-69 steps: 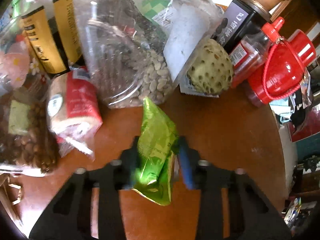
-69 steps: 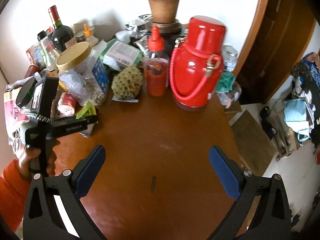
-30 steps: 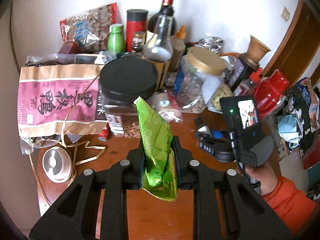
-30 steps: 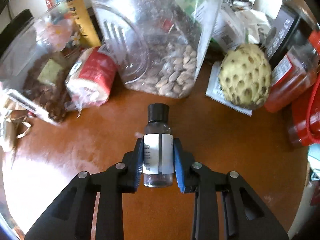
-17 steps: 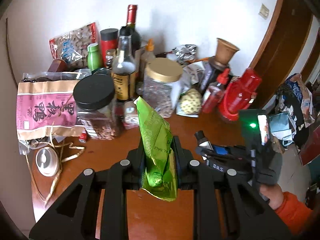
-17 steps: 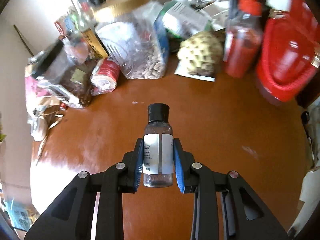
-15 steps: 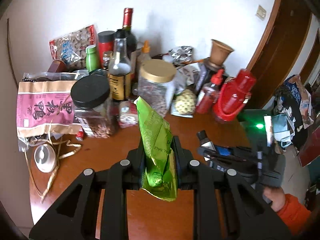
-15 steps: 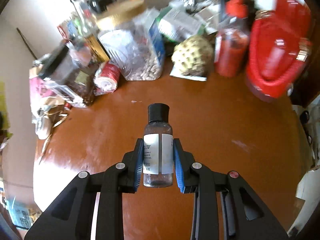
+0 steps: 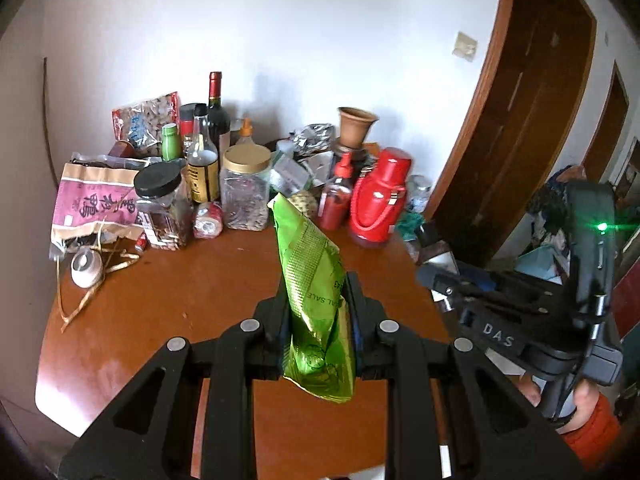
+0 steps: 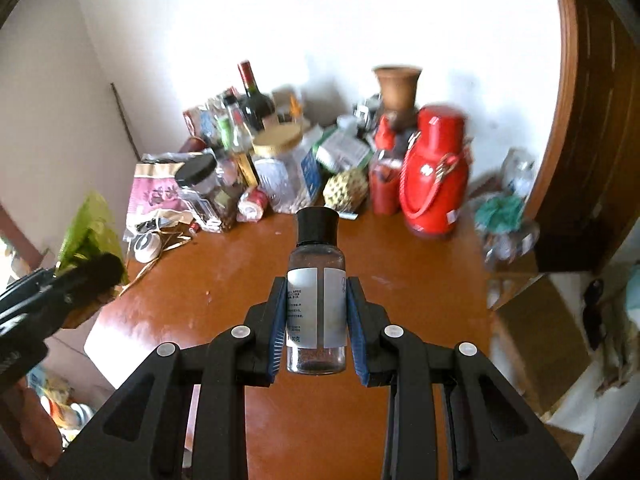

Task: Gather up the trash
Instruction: 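Carry the green wrapper and small bottle down toward the white bin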

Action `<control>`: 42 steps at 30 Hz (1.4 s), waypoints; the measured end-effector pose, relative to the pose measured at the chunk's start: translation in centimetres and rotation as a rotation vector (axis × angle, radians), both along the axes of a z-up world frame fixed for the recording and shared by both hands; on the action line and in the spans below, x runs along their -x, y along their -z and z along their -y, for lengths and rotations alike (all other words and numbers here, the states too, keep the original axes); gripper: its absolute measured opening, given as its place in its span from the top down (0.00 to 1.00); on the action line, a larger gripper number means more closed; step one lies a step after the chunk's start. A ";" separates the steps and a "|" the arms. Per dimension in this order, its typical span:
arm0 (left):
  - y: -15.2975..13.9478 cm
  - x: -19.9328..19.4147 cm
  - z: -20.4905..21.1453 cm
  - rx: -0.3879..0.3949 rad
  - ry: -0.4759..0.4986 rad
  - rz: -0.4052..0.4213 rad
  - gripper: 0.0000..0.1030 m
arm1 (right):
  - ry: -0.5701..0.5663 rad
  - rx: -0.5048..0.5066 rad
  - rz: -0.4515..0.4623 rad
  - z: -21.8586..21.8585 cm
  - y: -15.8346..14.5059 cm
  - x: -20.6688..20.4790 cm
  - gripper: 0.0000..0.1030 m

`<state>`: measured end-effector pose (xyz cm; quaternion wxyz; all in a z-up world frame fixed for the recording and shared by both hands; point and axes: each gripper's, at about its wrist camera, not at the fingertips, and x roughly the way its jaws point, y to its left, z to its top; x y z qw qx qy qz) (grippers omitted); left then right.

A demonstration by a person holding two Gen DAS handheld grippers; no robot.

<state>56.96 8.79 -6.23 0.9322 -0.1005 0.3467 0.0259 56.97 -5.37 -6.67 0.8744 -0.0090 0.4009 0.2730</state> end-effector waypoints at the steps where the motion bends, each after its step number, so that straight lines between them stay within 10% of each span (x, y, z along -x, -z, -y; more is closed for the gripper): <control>1: -0.3 0.7 0.7 -0.002 0.000 0.006 0.78 | -0.007 -0.004 0.010 0.5 -0.5 0.6 0.75; 19: -4.8 13.6 2.4 -0.037 0.042 0.125 0.78 | 0.062 -0.107 0.164 3.8 -6.9 13.0 0.75; 42: 1.3 33.0 -1.4 0.017 0.129 -0.003 0.78 | 0.184 -0.063 0.045 1.1 -3.6 32.5 0.75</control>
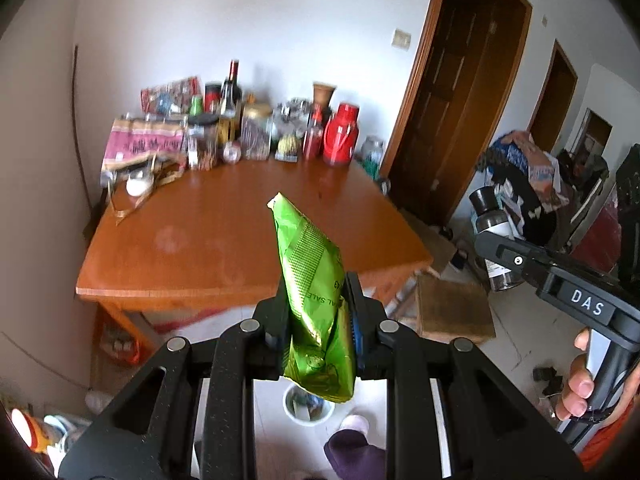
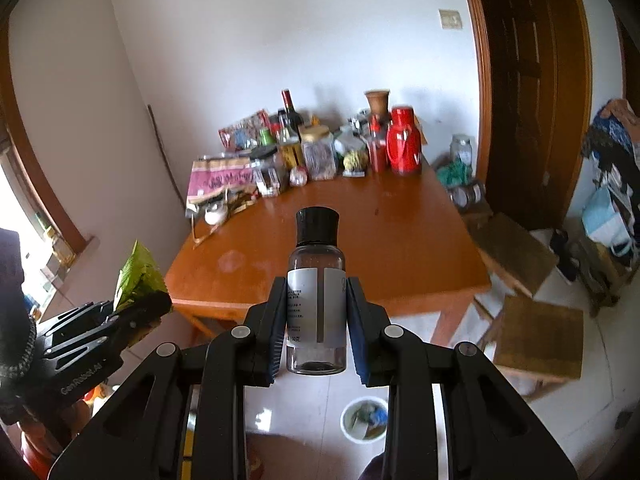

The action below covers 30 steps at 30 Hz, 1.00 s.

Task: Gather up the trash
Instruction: 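Carry the green wrapper and small bottle down toward the white bin, then open the right gripper to drop the small bottle into the bin while the left holds the wrapper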

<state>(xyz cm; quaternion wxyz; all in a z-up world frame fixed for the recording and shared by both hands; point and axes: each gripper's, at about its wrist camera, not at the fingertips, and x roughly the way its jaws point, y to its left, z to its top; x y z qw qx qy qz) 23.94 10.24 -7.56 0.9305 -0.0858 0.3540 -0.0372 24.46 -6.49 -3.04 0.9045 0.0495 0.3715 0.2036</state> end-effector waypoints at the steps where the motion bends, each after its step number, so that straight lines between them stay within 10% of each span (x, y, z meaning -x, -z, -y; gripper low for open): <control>1: 0.6 0.3 0.0 0.005 -0.001 -0.016 0.78 | -0.002 0.004 -0.011 0.0 0.4 0.3 0.75; 12: 9.2 -0.3 0.9 0.043 -0.022 -0.161 0.78 | -0.078 0.097 -0.183 0.0 9.3 -1.2 0.75; 30: 37.7 -2.9 0.1 0.125 -0.205 -0.473 0.78 | -0.208 0.137 -0.427 -0.2 35.5 -5.7 0.75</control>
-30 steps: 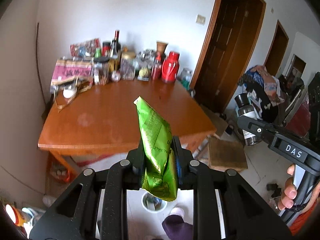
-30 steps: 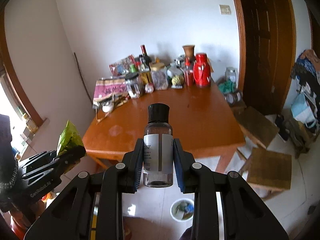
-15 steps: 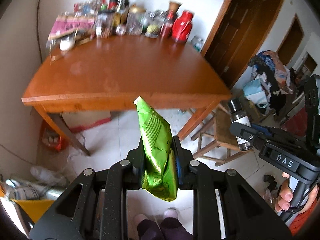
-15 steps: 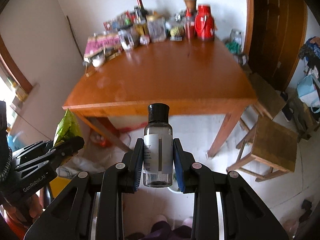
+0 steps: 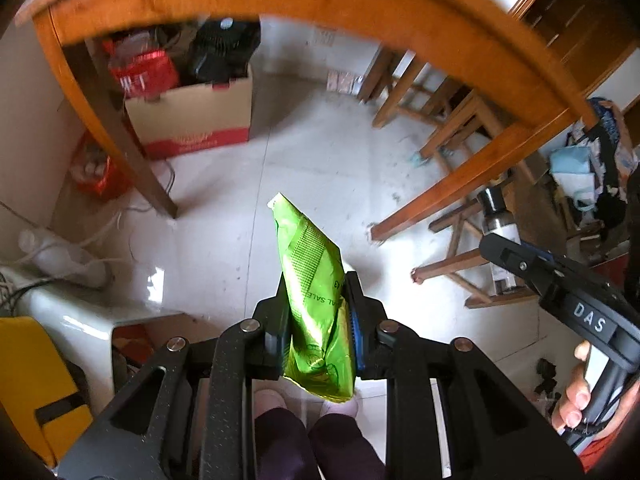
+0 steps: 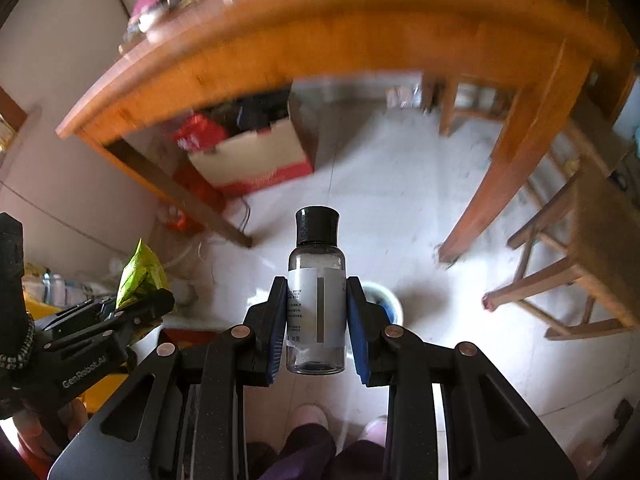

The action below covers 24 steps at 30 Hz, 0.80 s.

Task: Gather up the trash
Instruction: 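Open the right gripper to drop the small bottle into the bin while the left holds the wrapper, then open the left gripper to drop the green wrapper into the bin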

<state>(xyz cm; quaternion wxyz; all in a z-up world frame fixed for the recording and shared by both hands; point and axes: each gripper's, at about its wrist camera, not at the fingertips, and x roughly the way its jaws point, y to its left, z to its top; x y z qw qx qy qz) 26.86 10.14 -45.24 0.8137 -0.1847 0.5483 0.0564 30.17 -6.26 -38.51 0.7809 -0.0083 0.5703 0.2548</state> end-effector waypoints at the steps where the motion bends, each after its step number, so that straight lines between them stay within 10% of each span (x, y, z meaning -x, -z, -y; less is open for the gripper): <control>1: 1.1 -0.1 0.2 -0.003 0.002 -0.012 0.78 | -0.012 0.002 -0.011 0.0 0.9 -0.3 0.74; 8: 6.3 -1.3 3.0 0.025 0.025 -0.087 0.78 | -0.006 0.050 -0.074 0.1 4.4 -1.9 0.56; 18: 9.7 -5.0 7.8 0.077 0.135 -0.133 0.77 | 0.076 0.123 -0.087 4.1 5.0 -3.1 0.56; 24: 13.1 -7.8 8.9 0.075 0.137 -0.193 0.38 | 0.127 0.118 -0.082 6.7 4.2 -3.7 0.56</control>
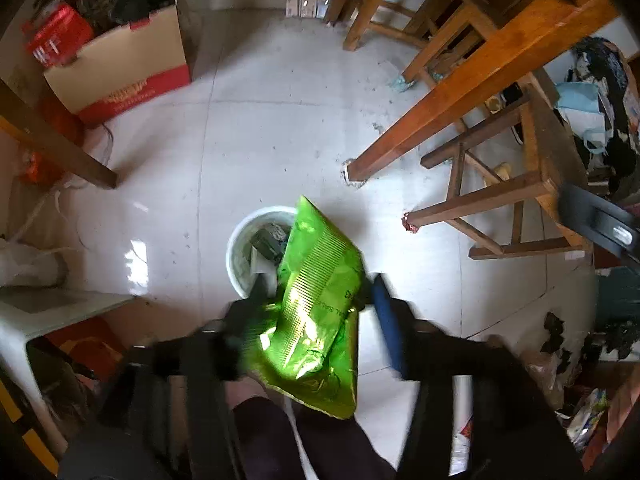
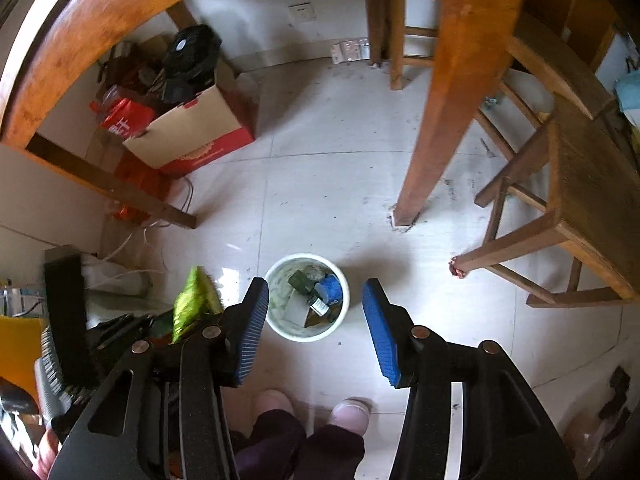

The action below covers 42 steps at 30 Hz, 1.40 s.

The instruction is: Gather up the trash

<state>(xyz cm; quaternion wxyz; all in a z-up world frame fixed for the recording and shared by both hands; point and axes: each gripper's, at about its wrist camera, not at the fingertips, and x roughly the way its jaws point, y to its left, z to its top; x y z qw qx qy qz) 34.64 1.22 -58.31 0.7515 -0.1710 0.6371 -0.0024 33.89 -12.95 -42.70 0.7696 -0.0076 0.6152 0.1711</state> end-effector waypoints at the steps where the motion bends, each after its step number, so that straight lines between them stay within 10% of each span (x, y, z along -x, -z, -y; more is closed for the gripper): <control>1: 0.6 -0.4 -0.1 0.000 -0.012 -0.020 0.35 | 0.004 0.001 0.001 0.3 0.0 -0.1 0.56; 6: 1.1 -1.1 -0.6 -0.049 -0.046 -0.080 0.35 | 0.018 -0.002 0.004 1.6 -1.1 -0.3 0.56; 12: -5.4 -0.1 -0.5 -0.048 -0.071 -0.014 0.35 | -0.009 -0.014 0.022 2.2 -4.9 0.1 0.56; 32: -48.2 15.5 -1.2 -0.173 -0.112 0.593 0.35 | -0.106 -0.125 0.472 2.5 -36.8 12.1 0.56; 42: -59.1 28.3 -1.0 -0.251 -0.057 0.860 0.21 | -0.091 -0.228 0.699 1.3 -45.2 23.1 0.48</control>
